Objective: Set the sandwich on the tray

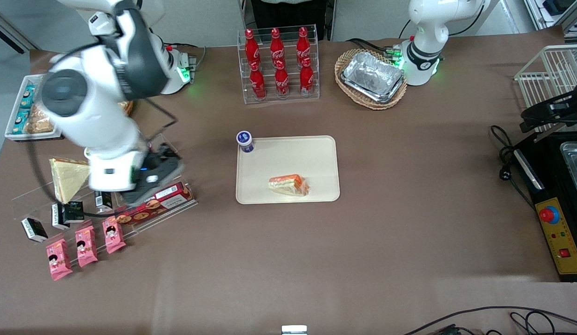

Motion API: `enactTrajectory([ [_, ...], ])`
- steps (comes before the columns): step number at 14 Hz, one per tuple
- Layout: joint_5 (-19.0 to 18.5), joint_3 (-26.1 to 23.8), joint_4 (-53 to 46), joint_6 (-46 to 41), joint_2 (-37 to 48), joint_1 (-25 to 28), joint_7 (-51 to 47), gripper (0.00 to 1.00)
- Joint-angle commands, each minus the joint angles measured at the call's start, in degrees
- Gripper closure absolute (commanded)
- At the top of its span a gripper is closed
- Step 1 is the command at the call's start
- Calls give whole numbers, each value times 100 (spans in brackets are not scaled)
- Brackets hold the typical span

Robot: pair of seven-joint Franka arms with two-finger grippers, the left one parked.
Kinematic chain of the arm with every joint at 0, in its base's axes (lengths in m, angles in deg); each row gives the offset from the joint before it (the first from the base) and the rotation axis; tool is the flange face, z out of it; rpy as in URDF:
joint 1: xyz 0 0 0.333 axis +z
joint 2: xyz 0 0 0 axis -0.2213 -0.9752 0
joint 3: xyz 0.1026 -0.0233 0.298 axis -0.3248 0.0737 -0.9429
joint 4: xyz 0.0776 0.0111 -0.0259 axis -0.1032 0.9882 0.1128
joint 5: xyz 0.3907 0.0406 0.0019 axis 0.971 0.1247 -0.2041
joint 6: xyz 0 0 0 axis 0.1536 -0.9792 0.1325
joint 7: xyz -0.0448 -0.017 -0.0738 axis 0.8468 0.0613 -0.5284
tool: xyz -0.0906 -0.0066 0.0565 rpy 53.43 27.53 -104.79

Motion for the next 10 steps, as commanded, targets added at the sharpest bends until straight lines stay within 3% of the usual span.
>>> enactTrajectory([
  [1,441,-59,83,-344,337,-747,20,0],
  [8,407,-59,74,-845,785,-1846,-50,0],
  [10,381,-50,66,-1116,908,-1961,-766,0],
])
